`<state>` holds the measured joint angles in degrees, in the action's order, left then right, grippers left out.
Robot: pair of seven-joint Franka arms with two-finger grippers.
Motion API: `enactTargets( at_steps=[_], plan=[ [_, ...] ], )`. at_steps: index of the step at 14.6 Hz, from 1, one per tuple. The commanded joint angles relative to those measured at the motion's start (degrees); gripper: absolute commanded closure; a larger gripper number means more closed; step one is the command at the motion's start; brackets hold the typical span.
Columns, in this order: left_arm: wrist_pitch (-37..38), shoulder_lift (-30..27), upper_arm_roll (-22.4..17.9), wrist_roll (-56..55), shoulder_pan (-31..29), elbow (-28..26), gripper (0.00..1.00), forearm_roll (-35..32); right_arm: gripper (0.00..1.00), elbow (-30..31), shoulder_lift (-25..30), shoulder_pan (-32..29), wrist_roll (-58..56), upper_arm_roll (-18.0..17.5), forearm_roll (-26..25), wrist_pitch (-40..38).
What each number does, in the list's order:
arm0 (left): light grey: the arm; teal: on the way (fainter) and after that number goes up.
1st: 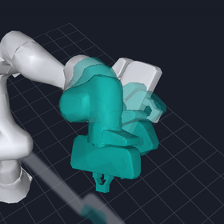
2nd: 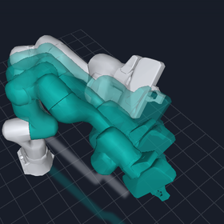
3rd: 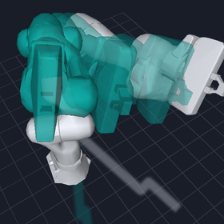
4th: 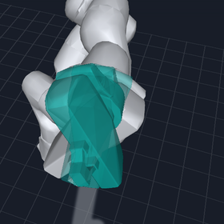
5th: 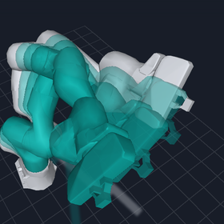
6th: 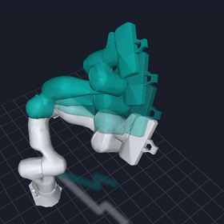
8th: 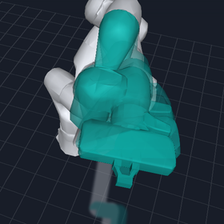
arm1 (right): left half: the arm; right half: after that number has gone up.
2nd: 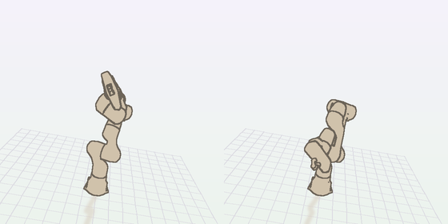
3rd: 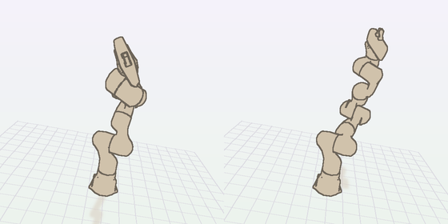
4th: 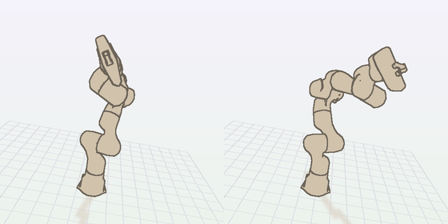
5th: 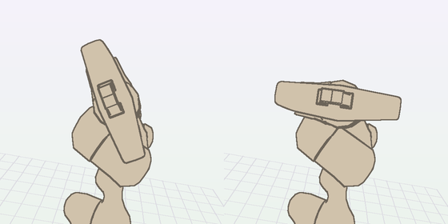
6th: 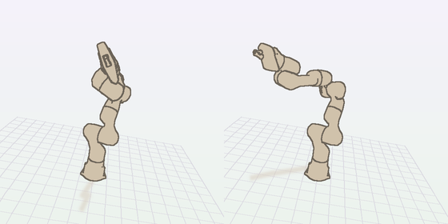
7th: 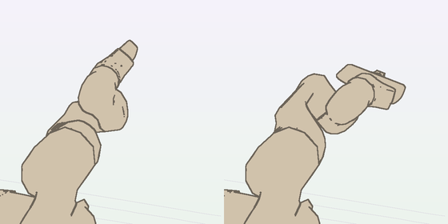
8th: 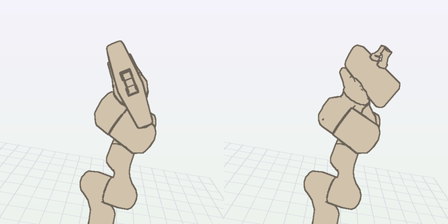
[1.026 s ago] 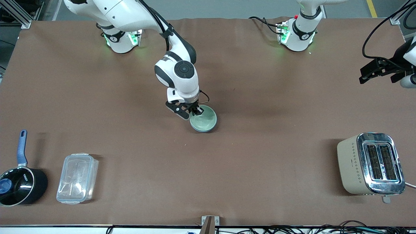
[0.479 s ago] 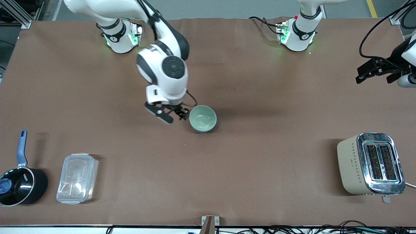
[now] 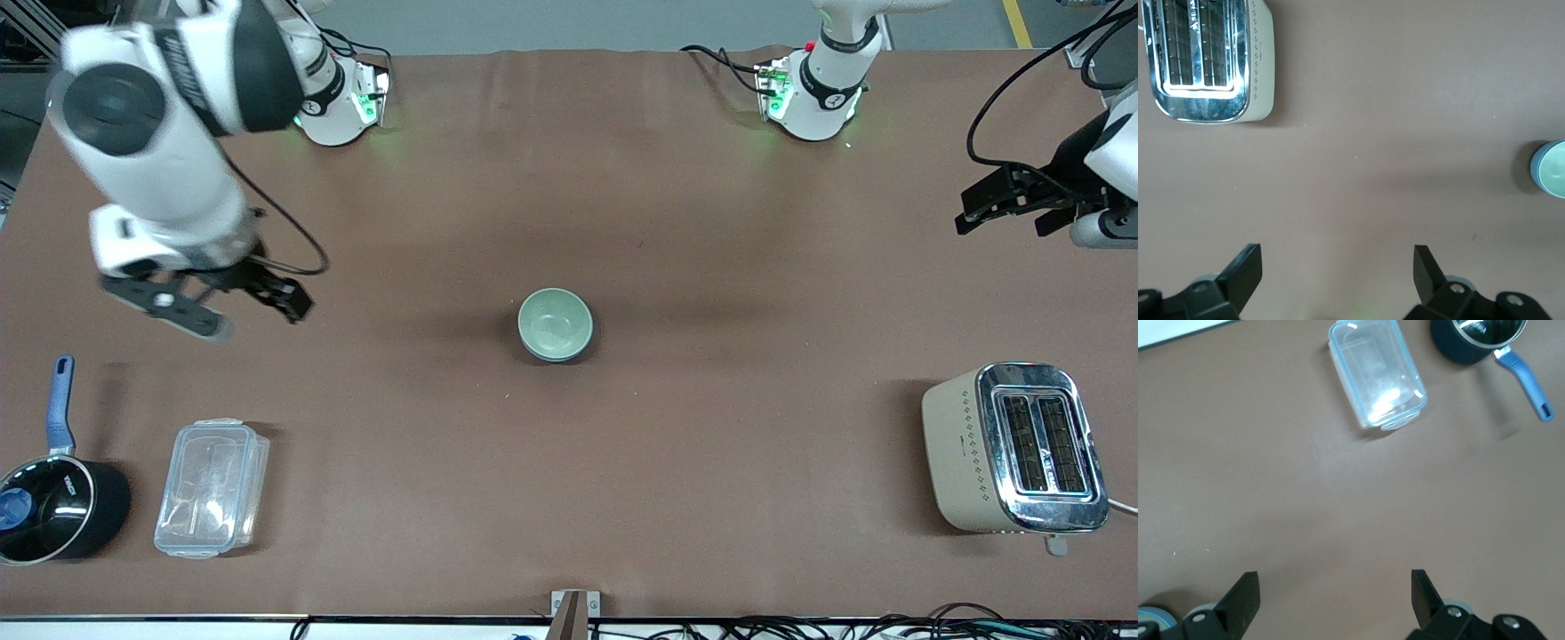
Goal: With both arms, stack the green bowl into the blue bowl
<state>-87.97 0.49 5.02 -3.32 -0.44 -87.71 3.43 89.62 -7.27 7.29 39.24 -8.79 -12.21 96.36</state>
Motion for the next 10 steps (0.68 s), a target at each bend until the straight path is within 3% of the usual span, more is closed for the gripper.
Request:
enactTargets(
  at_steps=[1,6,10],
  plan=[
    [-3.95,-1.90,2.44,-0.89,-0.09,-4.13,0.00,0.26,0.00,2.14,5.50,-5.51,-11.24,-0.10,3.85,-2.73],
    [-3.43,-2.51,3.51,-0.38,-0.26,-5.02,0.00,-4.92,0.00,0.48,10.26,-5.62,-33.66,13.78,10.53,-8.02],
    [-0.89,-2.78,3.60,0.33,-0.26,-3.96,0.00,-5.02,0.00,-5.77,9.21,-5.79,-37.57,14.94,10.62,-8.90]
  ],
)
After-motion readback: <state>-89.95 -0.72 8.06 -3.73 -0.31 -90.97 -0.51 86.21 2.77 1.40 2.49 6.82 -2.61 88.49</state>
